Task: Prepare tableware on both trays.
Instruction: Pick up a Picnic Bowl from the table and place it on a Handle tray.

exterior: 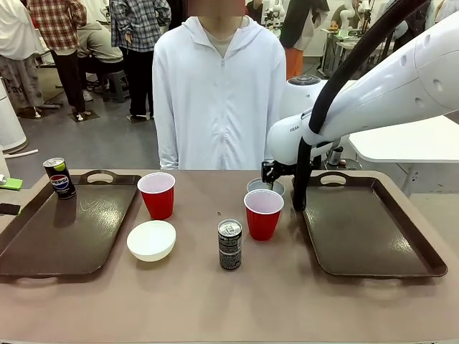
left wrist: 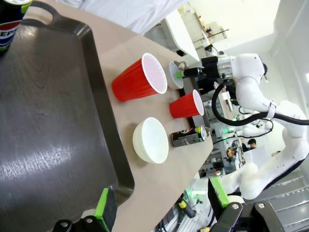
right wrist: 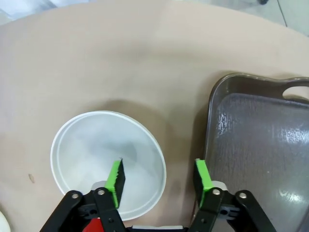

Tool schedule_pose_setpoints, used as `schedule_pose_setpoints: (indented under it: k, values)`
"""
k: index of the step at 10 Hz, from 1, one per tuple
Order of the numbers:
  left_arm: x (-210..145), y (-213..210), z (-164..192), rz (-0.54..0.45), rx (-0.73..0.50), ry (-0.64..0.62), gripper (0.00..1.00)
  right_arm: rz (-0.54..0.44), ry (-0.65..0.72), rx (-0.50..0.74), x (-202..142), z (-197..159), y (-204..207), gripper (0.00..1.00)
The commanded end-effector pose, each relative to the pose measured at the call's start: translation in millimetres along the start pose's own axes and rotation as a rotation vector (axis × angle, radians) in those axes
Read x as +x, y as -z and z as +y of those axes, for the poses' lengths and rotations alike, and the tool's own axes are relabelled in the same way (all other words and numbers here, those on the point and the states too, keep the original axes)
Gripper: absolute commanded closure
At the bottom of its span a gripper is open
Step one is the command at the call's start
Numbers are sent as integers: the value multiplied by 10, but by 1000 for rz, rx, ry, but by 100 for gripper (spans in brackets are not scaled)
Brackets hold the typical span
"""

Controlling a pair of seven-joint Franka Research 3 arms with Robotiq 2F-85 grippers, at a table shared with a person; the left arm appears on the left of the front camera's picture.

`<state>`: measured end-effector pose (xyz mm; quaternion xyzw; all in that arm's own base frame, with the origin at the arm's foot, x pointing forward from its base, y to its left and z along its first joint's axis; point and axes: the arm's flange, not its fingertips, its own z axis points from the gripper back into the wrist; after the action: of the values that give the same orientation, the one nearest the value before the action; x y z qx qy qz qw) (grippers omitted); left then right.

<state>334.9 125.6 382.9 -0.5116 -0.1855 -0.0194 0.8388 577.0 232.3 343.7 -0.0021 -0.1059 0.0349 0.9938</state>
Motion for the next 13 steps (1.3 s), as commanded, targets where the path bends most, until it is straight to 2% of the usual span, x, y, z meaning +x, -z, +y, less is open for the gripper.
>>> schedule_pose_setpoints:
  k: [1, 2, 3, 4, 5, 6, 8, 10, 12, 13]
  values:
    - [-6, -18, 5, -5, -4, 7, 0, -16, -13, 0, 18, -48, 20, 53]
    - [-6, -18, 5, -5, -4, 7, 0, -3, -9, 4, 20, -79, 45, 59]
    - [-6, -18, 5, -5, -4, 7, 0, 12, 1, 19, 34, -116, 56, 72]
    - [-6, -18, 5, -5, -4, 7, 0, 19, 8, 26, 37, -146, 56, 79]
    - [-6, -18, 5, -5, -4, 7, 0, 23, 10, 34, 39, -178, 29, 92]
    - [-6, -18, 5, -5, -4, 7, 0, 20, 9, 41, 35, -199, -25, 100]
    - [-6, -18, 5, -5, -4, 7, 0, -2, 19, 73, -42, -252, -305, 100]
    - [-6, -18, 5, -5, -4, 7, 0, -20, -7, 3, -393, -353, -870, 100]
    - [-6, -18, 5, -5, -4, 7, 0, -64, 5, -68, -751, -646, -1501, 100]
    - [-6, -18, 5, -5, -4, 7, 0, -71, 22, -75, -859, -788, -1623, 100]
